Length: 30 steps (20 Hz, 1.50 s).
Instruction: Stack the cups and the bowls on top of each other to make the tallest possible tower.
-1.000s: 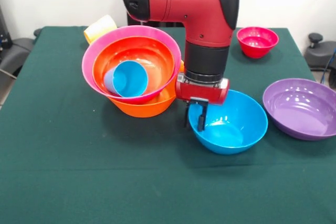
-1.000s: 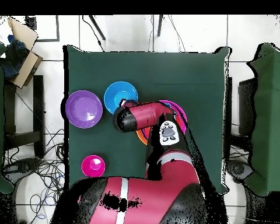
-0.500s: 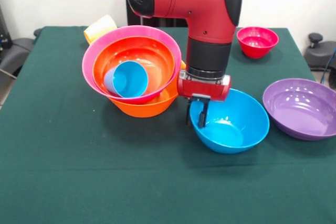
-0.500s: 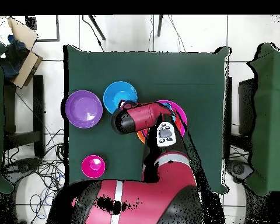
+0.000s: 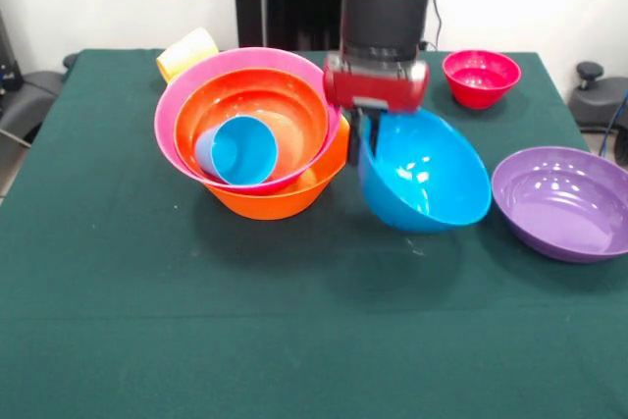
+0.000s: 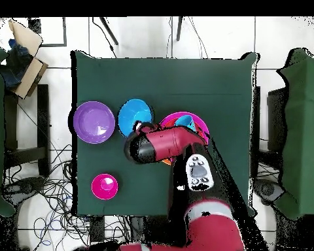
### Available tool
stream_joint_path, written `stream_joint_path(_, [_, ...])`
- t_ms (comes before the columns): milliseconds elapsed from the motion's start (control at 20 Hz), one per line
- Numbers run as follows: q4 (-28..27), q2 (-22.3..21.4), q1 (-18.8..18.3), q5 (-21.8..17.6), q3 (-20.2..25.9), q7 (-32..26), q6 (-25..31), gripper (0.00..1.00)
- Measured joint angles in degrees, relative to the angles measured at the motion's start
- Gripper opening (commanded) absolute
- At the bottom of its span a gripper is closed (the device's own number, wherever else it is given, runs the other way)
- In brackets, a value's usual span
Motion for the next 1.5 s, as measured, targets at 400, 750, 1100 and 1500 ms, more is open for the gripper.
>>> stream_joint_path(400, [8.1,-10.9,-5.9,3.1,4.2,0.0,7.3,0.0])
stream_joint_path(750, [11.2,-15.9,-10.3,4.5,8.5,0.0,9.7,0.0])
stream_joint_path(1100, [12.9,-18.7,-14.4,4.5,13.0,0.0,9.7,0.0])
stream_joint_path(1500, [15.1,-19.6,-22.8,4.5,19.5,-0.8,9.7,0.0])
